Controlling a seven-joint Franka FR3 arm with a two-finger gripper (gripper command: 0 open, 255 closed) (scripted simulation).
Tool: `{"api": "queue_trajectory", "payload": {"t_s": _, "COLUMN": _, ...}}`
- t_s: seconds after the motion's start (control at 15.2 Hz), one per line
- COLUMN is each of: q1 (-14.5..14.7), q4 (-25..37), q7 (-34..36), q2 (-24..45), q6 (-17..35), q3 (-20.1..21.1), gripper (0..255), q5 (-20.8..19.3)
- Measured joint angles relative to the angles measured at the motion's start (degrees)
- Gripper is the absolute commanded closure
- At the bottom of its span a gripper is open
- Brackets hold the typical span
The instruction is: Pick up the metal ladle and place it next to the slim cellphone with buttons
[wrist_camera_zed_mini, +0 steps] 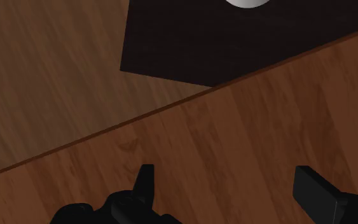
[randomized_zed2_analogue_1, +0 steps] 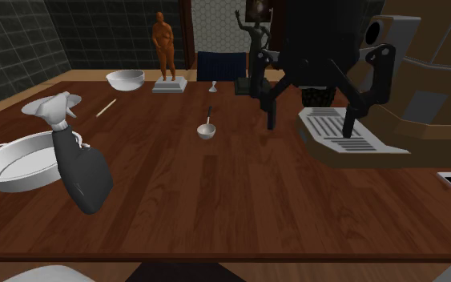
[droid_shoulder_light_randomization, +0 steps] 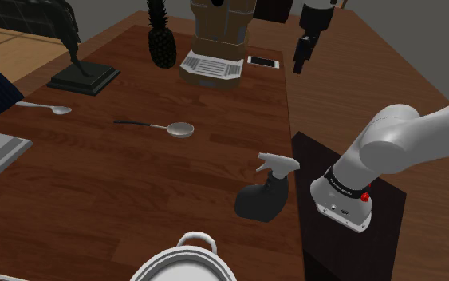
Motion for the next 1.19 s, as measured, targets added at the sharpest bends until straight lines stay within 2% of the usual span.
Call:
{"api": "queue_trajectory", "payload": {"t_s": 0.13, "q1": 0.21, "q4": 0.12, "q7": 0.12, "q2": 0.75, "q6": 0.6, "q3": 0.18, "gripper": 0, "q5": 0.27}}
{"api": "queue_trajectory", "payload": {"t_s": 0.53, "q1": 2.7, "q4": 1.45, "q7": 1.59, "q2": 9.29, "q6": 7.7, "q3": 2.59, "gripper": 0, "q5": 3.3}}
{"api": "queue_trajectory", "payload": {"t_s": 1.19, "q1": 6.61, "q4": 10.9, "q7": 3.71, "q2": 27.92, "q6": 17.25, "q3": 7.2, "gripper": 0, "q5": 6.97}}
